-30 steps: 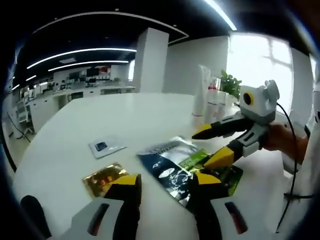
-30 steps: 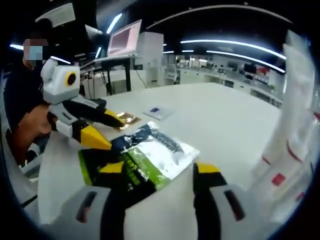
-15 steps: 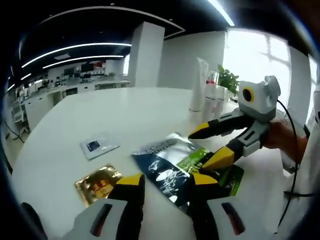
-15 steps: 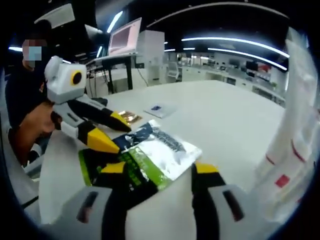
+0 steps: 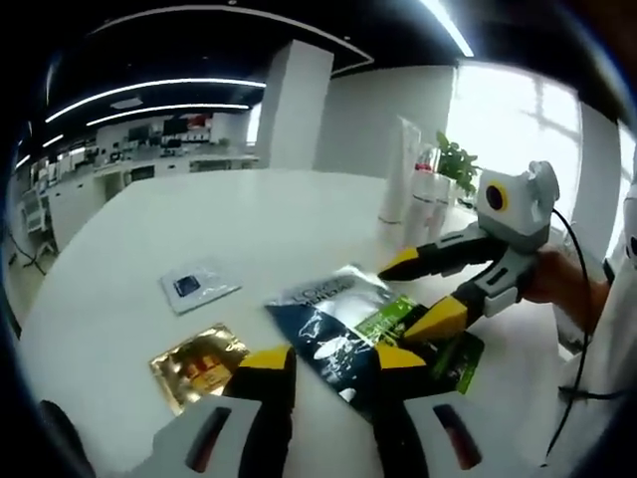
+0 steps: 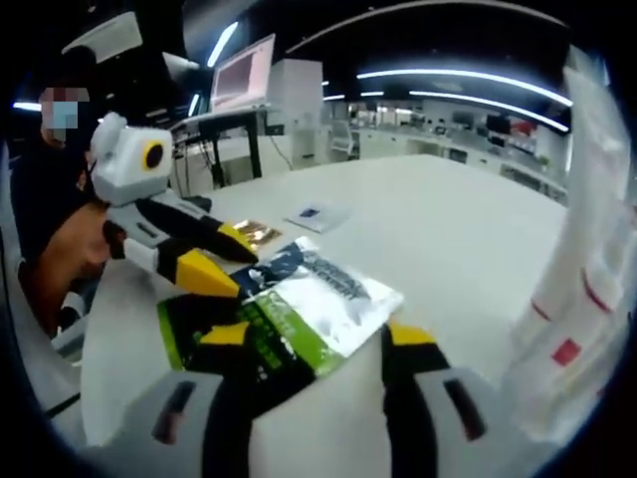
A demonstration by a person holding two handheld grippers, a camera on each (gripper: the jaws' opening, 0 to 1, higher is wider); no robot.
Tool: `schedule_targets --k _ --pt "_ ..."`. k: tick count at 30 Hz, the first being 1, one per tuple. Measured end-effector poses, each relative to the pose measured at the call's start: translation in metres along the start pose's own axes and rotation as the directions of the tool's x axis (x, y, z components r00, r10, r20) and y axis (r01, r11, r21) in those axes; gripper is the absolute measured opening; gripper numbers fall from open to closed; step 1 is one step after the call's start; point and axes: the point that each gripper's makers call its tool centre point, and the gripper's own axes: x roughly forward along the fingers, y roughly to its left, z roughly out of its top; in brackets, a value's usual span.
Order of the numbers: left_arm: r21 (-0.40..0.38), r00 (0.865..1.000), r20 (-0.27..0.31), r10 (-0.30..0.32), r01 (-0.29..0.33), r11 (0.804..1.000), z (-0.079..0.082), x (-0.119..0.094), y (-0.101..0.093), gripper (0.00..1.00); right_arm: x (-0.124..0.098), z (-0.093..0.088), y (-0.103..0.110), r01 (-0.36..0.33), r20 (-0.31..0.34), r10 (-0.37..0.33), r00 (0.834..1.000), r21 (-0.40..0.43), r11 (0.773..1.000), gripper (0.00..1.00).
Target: Arrange the skincare products in the storage area until every visible bottle or jar stands upright without overlapping.
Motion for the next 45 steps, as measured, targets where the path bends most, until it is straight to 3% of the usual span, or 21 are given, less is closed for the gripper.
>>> schedule_targets --k 11,17,29,45 --pt "0.044 0.998 -0.046 0.037 -0.035 0.998 -0.0023 -0.0011 -0.0006 0.28 0.0003 0.0006 0.001 0.003 0.004 -0.003 1.0 -0.001 1.0 0.49" --pt "0.018 0.998 -0.046 0.039 -0.038 0.999 -0.0031 -0.0025 0.0005 0.28 0.0002 0.0002 0.0013 -0.003 0.009 0.003 1.0 -0.009 1.0 0.48" --pt "0.071 0.991 -0.088 0.102 -0.095 0.993 -0.0035 -0.0036 -0.0001 0.28 -0.0007 0.0002 0.0033 -0.003 0.018 0.003 1.0 -0.015 1.0 0.47" --pt "0.034 0.985 -0.136 0.104 -0.1 0.994 -0.0059 -0.0026 -0.0022 0.3 -0.0003 0.0005 0.0041 -0.012 0.034 0.013 0.999 -0.019 1.0 0.46"
